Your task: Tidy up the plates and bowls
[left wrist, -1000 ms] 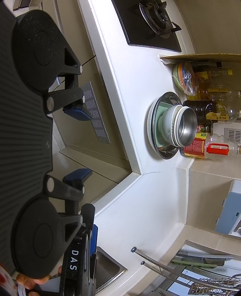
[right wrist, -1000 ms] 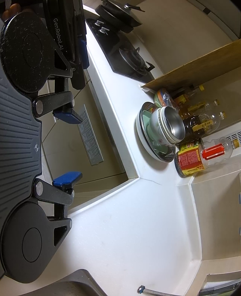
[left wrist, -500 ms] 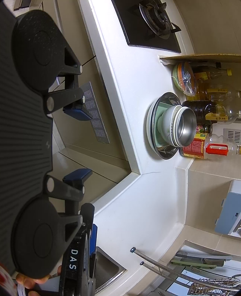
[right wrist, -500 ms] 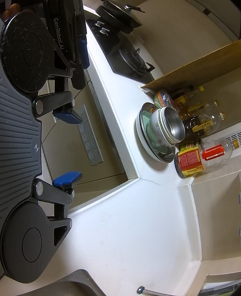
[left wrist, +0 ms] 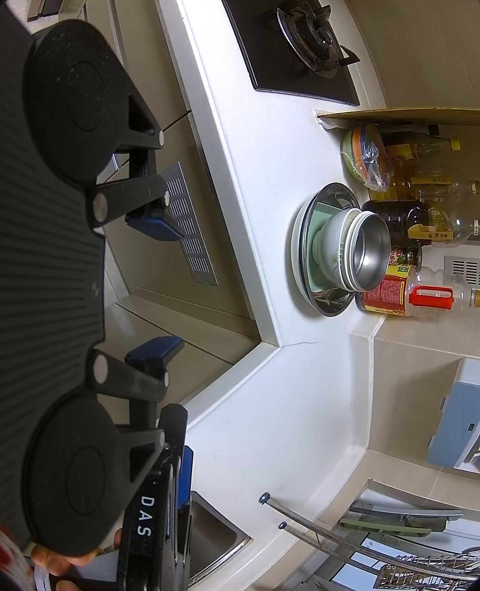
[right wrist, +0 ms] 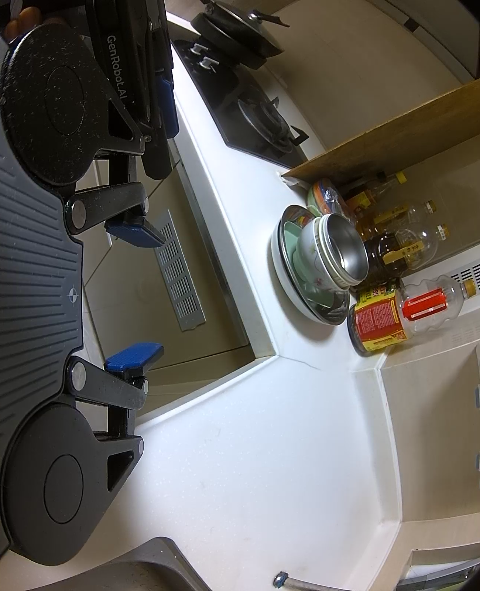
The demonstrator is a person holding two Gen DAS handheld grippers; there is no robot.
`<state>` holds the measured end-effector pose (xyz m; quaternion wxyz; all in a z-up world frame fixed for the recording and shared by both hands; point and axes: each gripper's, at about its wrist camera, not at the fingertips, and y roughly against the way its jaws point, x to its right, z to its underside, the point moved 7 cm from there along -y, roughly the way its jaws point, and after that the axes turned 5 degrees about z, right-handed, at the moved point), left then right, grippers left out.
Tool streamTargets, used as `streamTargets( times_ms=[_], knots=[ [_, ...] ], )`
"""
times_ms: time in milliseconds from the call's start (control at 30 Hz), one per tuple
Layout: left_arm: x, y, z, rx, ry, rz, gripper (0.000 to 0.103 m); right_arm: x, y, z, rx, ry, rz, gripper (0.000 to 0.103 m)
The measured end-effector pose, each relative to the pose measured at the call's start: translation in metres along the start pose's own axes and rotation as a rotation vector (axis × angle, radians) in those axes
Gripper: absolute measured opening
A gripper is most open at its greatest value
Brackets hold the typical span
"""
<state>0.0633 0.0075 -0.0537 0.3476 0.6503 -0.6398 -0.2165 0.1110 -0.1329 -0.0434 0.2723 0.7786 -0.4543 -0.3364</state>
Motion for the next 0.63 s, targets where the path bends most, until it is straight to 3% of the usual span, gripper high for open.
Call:
streamTargets(
  times_ms=[633],
  knots=[
    [0.0059, 0.0019, 0.0016, 0.011, 0.012, -0.019, 0.055, 0.0047, 0.0012, -0.0003, -0.007, 0.019, -0.030, 0.057]
  ],
)
